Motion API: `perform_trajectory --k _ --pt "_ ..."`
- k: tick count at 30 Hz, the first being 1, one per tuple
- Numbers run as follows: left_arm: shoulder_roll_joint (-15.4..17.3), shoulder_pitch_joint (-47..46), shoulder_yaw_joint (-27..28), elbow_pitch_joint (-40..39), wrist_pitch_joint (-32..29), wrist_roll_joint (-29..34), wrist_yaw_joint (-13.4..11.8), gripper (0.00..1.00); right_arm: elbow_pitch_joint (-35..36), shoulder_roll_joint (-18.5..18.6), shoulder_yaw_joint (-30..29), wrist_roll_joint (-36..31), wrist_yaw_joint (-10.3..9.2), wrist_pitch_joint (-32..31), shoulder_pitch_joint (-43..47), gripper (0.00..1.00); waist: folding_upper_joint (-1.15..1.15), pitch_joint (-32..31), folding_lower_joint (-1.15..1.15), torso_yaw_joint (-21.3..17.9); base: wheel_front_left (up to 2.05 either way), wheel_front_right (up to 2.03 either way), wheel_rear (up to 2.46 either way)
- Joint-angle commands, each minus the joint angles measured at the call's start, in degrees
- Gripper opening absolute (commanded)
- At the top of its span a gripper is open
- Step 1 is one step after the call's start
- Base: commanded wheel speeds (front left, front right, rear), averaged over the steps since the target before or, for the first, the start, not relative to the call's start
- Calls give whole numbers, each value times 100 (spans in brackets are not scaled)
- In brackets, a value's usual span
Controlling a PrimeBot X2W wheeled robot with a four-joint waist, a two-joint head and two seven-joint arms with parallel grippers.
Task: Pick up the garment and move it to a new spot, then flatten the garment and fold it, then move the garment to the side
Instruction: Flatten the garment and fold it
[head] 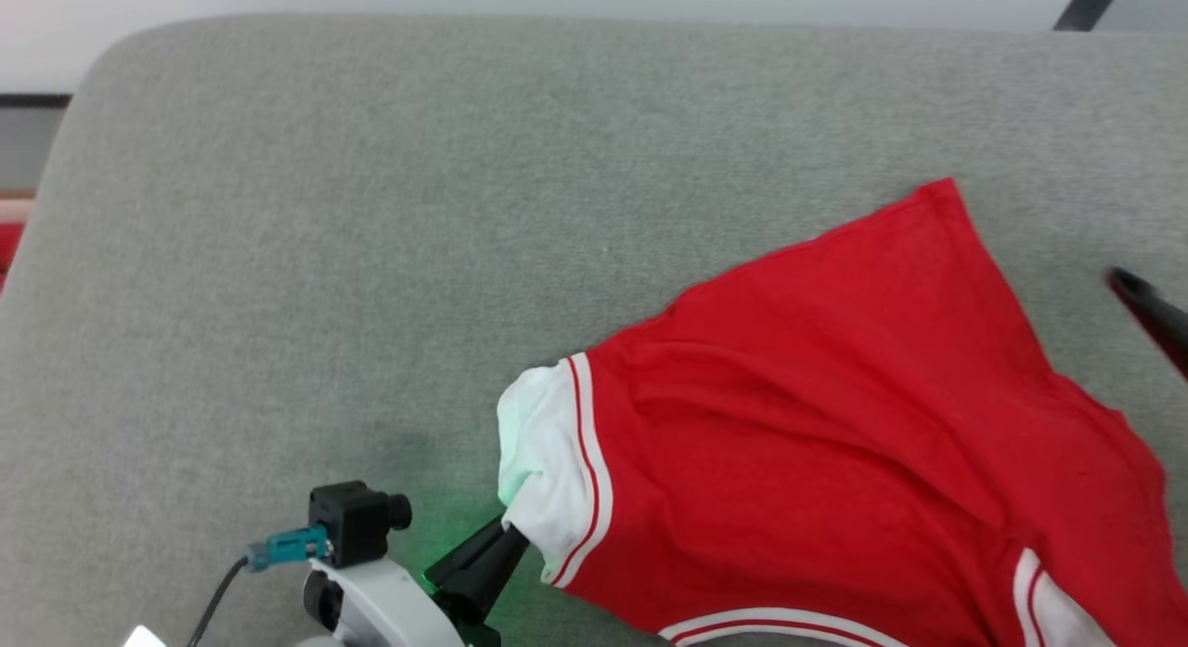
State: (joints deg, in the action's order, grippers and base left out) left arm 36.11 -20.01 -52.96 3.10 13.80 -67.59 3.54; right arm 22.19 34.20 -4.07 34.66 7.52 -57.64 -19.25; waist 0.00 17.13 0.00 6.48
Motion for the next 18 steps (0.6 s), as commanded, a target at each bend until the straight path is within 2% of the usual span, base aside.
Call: perform_trajectory --k 1,3,11,18 --pt "-61 -90 11 40 14 47 51 0 -459 -29 467 -64 -8 156 -511 100 0 223 0 229 0 0 0" --pt "-80 -115 15 46 21 59 62 0 -698 -54 674 -83 -8 207 -751 100 0 275 0 271 0 0 0" --pt "-293 -355 6 189 43 145 216 0 -2893 -206 1813 -529 -8 687 -2279 100 0 713 0 614 0 0 0" --pt "-472 -514 -16 390 72 185 315 0 -4114 -94 2511 -573 -8 917 -2695 100 0 885 0 770 0 0 0"
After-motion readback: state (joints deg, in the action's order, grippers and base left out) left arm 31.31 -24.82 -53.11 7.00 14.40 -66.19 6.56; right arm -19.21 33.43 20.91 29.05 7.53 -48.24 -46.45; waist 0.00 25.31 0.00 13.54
